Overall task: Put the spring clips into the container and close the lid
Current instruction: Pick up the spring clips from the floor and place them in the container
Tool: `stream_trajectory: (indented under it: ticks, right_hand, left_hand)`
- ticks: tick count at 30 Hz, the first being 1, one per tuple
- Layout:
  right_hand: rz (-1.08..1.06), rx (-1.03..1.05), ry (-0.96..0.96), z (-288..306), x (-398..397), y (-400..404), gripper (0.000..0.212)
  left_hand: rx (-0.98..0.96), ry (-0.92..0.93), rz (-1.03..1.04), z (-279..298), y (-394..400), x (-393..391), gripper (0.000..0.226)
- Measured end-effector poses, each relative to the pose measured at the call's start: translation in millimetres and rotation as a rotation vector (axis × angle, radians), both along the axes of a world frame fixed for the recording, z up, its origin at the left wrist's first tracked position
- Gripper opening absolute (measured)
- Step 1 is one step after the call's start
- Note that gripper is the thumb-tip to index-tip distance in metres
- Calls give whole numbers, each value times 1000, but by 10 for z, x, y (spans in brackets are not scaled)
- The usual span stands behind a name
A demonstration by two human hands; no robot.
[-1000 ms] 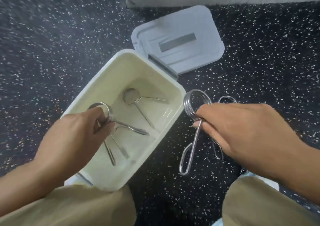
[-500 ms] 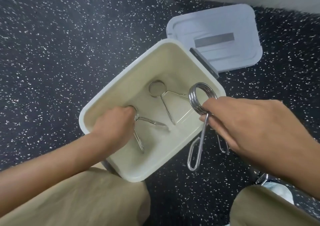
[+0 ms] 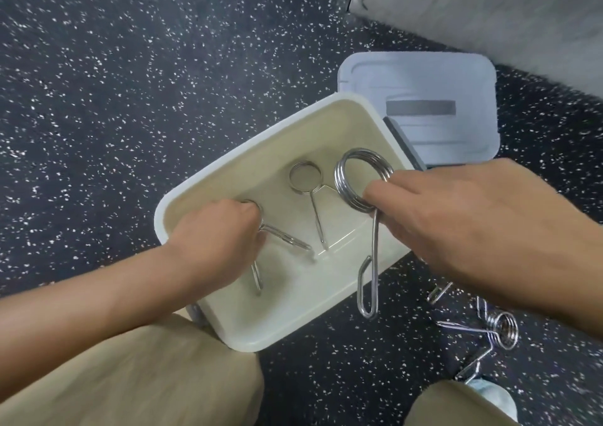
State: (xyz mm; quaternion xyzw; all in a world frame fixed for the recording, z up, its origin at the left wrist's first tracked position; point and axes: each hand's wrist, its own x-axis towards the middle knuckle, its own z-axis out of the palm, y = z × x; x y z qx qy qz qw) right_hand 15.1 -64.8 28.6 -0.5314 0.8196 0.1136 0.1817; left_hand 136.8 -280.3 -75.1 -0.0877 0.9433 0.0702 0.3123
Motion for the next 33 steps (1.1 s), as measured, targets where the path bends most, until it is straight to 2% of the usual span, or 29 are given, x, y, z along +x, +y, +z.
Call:
stream_trajectory:
  ticks: [6,9,13,22,27,30,33]
  right_hand:
    - [177,57,64,-29,-220,-340,24]
    - [211,26,71,-158,-254,-522,18]
    - [202,32,85,-382,-204,-656,27]
    - [306,245,108,-1046,-98,-633,24]
    - [301,278,108,-1207,-99,-701,29]
    - [277,293,131,-1222,-106,-709,20]
    - [292,191,131,-1271,-139,-675,30]
  left_hand:
    - [75,143,37,224,-25,58,46]
    - [81,189,59,305,-47,70,47]
    - [122,241,52,325,-65,85,47]
    - [128,242,25,272,-9,79,46]
    - [167,243,38,265,63,55,45]
    - [176,234,46,279,96,39,45]
    - [187,229,47,297,108,34,44]
